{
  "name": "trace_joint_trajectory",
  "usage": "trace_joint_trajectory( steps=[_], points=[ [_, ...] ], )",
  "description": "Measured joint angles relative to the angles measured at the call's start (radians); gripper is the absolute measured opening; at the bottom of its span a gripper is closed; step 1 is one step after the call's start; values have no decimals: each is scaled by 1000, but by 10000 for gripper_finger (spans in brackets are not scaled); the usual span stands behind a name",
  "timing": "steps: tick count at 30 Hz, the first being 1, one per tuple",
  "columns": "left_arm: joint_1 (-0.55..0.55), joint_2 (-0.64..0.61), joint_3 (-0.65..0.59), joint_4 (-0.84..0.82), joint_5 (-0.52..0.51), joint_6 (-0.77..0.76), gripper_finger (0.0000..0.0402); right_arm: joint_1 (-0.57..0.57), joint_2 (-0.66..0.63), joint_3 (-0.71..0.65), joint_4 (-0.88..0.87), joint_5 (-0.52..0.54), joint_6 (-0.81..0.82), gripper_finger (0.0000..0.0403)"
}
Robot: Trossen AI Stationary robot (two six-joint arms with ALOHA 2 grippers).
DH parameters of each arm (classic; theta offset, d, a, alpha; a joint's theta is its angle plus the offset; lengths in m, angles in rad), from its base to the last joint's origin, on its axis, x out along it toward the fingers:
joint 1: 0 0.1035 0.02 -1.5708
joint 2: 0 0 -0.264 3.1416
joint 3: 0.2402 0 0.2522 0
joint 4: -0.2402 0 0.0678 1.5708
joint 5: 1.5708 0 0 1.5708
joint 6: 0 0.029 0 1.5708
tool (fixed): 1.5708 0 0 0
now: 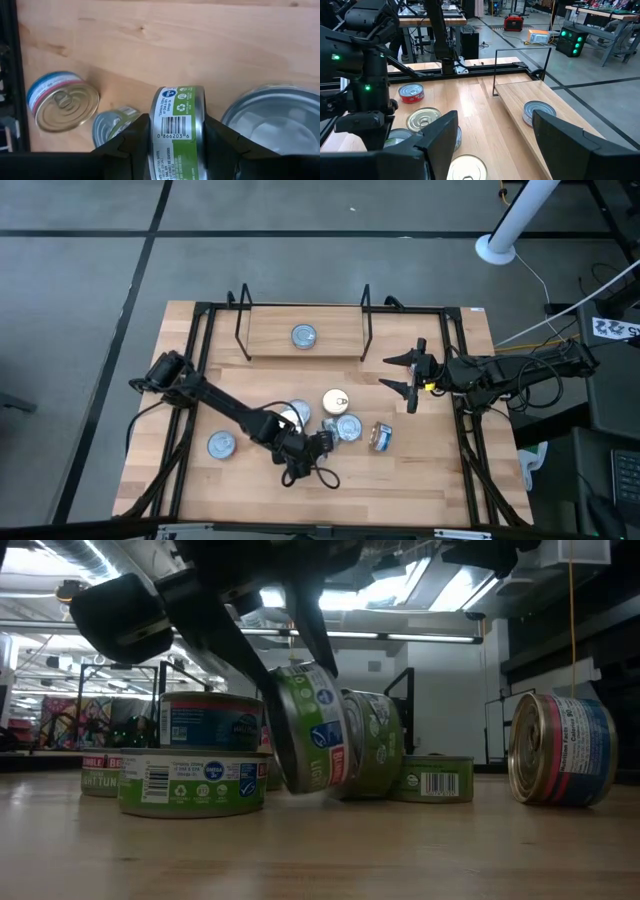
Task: Stack canned seafood by type on shelf
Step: Put the green-white tuna can on the shelf
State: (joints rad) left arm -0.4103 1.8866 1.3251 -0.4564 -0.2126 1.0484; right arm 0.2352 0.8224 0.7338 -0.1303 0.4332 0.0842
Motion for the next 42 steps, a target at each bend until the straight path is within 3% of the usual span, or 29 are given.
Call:
trace_joint_trajectory(
  steps=[12, 28, 42],
  points=[
    [-40, 0, 0, 1, -52, -143, 148, 0, 0, 0, 0, 0, 0, 256],
    [-88, -37, 2, 6, -231, -270, 151, 0, 0, 0, 1, 0, -3, 256],
    [-109, -64, 5, -4, -428, -265, 152, 0, 0, 0, 0, 0, -4, 256]
  ],
)
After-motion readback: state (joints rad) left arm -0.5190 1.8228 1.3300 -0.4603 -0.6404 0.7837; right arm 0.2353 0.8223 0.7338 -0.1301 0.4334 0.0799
